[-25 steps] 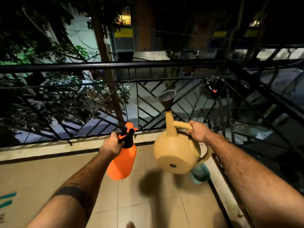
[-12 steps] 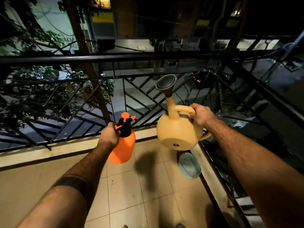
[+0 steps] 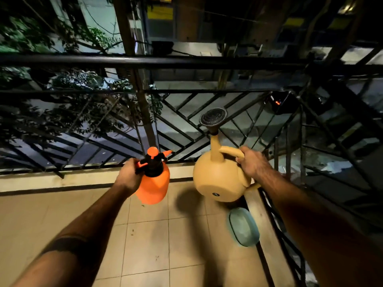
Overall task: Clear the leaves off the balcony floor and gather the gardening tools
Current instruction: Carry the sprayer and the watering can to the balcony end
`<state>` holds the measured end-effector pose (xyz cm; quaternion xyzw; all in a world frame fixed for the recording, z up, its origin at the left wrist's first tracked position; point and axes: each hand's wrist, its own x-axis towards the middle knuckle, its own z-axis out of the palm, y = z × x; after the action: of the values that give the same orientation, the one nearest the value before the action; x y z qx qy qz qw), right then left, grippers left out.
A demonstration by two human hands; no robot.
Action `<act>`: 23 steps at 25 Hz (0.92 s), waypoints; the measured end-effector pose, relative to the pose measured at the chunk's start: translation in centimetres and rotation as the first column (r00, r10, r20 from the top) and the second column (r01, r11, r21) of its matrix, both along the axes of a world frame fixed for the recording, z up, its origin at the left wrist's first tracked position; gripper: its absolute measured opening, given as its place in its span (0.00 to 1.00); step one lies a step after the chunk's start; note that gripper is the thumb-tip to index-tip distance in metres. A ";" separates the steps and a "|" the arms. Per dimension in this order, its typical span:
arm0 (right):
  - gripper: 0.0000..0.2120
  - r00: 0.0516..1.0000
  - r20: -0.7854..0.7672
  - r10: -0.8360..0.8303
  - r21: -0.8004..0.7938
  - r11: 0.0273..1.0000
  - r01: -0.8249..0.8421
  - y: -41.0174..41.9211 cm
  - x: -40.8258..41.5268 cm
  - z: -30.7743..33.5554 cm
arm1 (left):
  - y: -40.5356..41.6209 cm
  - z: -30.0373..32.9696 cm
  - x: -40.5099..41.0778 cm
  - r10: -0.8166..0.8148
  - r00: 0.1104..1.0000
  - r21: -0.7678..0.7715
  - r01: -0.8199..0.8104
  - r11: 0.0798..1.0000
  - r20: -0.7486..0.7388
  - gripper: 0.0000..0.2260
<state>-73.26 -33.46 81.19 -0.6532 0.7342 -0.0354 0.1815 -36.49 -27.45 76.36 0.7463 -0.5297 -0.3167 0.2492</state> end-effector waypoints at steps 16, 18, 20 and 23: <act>0.16 0.999 -0.036 -0.040 -0.151 0.988 0.034 -11.3 -5.5 -45.1 | -12.4 -43.6 -3.2 -0.050 0.997 -0.124 0.041 0.991 -0.066 0.08; 0.15 0.999 -0.036 -0.041 -0.182 0.983 0.034 -12.5 -6.4 -50.0 | -14.2 -49.1 -2.7 -0.071 0.992 -0.125 0.058 0.991 -0.103 0.10; 0.14 0.999 -0.042 -0.010 -0.208 0.978 0.001 -13.9 -7.2 -54.3 | -16.0 -54.5 -2.1 -0.113 0.985 -0.143 0.094 0.985 -0.128 0.12; 0.12 0.999 -0.032 -0.013 -0.212 0.977 0.006 -15.2 -8.1 -58.6 | -17.9 -60.3 -1.5 -0.110 0.984 -0.137 0.091 0.986 -0.137 0.14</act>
<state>-81.36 -48.70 22.59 -0.6658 0.7323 -0.1037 0.0983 -37.98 -45.32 16.06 0.6758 -0.5669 -0.3468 0.3189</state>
